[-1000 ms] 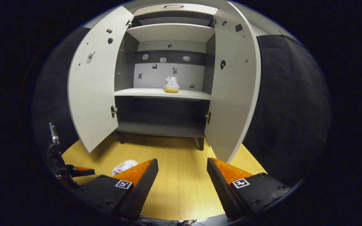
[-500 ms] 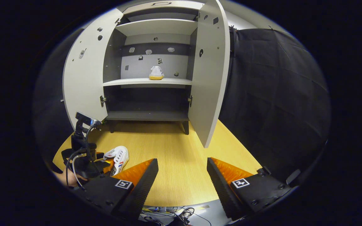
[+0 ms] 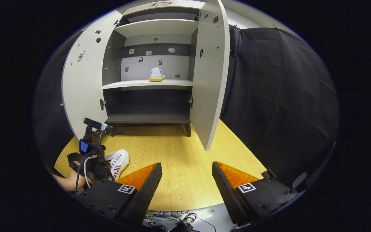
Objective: Grab one shoe with the right hand and put it into the shoe cabinet, grab the other shoe with the left hand and put it into the shoe cabinet; then close the right door with the right hand and the left door with the left hand.
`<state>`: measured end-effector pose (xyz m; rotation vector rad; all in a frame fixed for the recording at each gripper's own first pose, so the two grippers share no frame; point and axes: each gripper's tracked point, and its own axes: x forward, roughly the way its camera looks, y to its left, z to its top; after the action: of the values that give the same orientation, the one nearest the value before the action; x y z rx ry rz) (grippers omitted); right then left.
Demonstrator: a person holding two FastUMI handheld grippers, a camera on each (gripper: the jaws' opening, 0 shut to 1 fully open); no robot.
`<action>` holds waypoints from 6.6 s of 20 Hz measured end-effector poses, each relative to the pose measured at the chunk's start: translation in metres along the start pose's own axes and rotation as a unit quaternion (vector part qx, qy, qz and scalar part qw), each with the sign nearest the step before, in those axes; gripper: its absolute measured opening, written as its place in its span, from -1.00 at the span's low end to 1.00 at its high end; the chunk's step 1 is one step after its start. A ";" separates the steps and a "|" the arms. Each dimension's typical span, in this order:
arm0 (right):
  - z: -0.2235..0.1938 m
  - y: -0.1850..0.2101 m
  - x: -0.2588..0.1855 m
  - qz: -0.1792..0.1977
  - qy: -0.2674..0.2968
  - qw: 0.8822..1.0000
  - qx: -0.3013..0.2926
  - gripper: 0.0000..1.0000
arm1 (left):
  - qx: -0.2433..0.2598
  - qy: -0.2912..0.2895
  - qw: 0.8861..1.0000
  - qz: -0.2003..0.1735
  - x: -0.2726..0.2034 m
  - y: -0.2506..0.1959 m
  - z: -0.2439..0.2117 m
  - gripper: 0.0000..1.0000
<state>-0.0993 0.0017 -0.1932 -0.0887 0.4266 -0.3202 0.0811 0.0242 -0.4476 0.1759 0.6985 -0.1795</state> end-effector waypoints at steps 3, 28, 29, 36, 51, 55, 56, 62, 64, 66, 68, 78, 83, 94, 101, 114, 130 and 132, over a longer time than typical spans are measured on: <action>0.005 0.000 0.005 0.007 -0.004 1.000 0.003 0.97 | -0.008 0.012 1.000 -0.009 -0.001 -0.002 0.004 -0.87; 0.066 -0.069 0.030 0.084 -0.072 0.994 0.006 0.97 | -0.046 -0.172 0.983 0.045 -0.127 0.046 0.407 -0.89; 0.069 -0.073 0.031 0.082 -0.076 0.994 0.007 0.97 | -0.047 -0.178 0.982 0.049 -0.121 0.051 0.427 -0.89; 0.077 -0.108 0.041 0.059 -0.080 0.995 0.020 0.97 | -0.010 -0.158 0.984 0.082 -0.029 0.073 0.530 -0.89; 0.085 -0.174 0.061 -0.002 -0.088 0.994 0.059 0.98 | 0.007 -0.040 0.993 0.115 0.082 0.091 0.520 -0.80; 0.091 -0.175 0.062 0.003 -0.099 0.994 0.050 0.98 | -0.008 -0.057 0.993 0.106 0.056 0.086 0.523 -0.41; 0.092 -0.177 0.063 0.001 -0.101 0.994 0.050 0.98 | -0.014 -0.065 0.993 0.099 0.044 0.083 0.522 -0.20; 0.111 -0.192 0.064 -0.007 -0.121 0.991 0.057 0.97 | 0.002 -0.188 0.980 0.069 -0.079 0.057 0.521 0.80; 0.127 -0.199 0.061 -0.005 -0.140 0.988 0.062 0.98 | -0.005 -0.226 0.972 0.057 -0.121 0.041 0.512 0.93; 0.145 -0.206 0.060 -0.007 -0.154 0.986 0.055 0.97 | -0.028 -0.246 0.968 0.037 -0.154 0.024 0.493 0.92; 0.161 -0.217 0.059 -0.012 -0.168 0.985 0.049 0.97 | -0.048 -0.264 0.963 0.026 -0.180 0.010 0.470 0.92; 0.274 -0.243 0.078 0.023 -0.228 0.972 0.060 1.00 | -0.131 -0.263 0.956 -0.017 -0.223 -0.020 0.343 0.94; 0.320 -0.228 0.099 0.070 -0.246 0.964 0.067 0.96 | -0.170 -0.251 0.953 0.001 -0.238 -0.019 0.301 0.91; 0.358 -0.184 0.102 0.151 -0.242 0.956 0.068 0.97 | -0.144 -0.222 0.964 -0.012 -0.238 -0.049 0.263 0.91; 0.368 -0.175 0.076 0.107 -0.281 0.953 0.031 1.00 | -0.134 -0.225 0.965 -0.031 -0.242 -0.042 0.257 0.91; 0.362 -0.081 0.063 0.120 -0.262 0.957 0.045 0.95 | -0.148 -0.219 0.964 -0.008 -0.268 0.037 0.212 0.91; 0.321 0.070 0.036 0.212 -0.243 0.947 0.016 0.95 | -0.209 -0.249 0.940 0.107 -0.319 0.166 0.176 0.91; 0.305 0.072 0.030 0.206 -0.235 0.950 0.015 0.95 | -0.205 -0.257 0.936 0.127 -0.322 0.191 0.181 0.91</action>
<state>0.0754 0.0655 0.0604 -0.0428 -0.0388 0.1106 -0.0061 0.2035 -0.0820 -0.1807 0.1748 0.1684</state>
